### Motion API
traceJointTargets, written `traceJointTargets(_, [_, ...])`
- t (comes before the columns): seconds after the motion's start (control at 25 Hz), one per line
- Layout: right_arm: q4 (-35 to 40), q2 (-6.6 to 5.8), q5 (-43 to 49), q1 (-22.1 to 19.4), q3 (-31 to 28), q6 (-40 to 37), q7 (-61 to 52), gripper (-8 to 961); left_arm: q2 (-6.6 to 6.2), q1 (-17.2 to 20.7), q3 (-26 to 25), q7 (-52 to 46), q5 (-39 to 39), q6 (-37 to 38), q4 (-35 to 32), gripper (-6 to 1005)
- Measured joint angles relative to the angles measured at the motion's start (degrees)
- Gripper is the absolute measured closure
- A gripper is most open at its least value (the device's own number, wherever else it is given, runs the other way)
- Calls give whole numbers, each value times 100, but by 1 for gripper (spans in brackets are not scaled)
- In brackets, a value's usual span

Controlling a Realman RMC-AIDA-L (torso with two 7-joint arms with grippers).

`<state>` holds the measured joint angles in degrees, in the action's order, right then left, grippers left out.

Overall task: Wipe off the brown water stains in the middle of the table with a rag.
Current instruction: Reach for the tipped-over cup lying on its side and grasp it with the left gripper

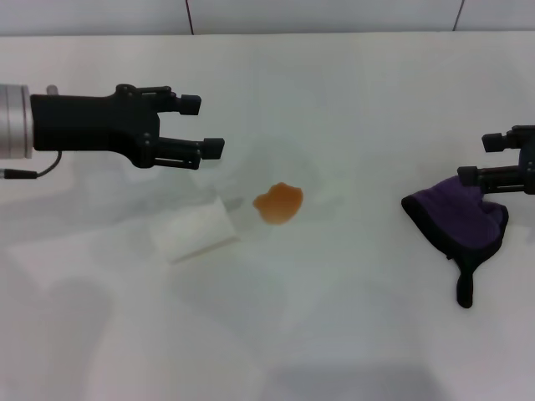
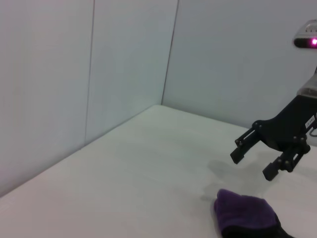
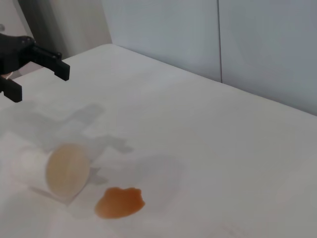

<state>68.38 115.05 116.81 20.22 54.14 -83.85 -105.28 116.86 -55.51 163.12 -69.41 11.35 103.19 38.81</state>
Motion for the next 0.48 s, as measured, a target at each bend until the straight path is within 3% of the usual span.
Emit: traceJointTargets(0.48, [-136,8,-160,-7,0,35,19,203,-57,-829,0,-446,-1259,187,623,146])
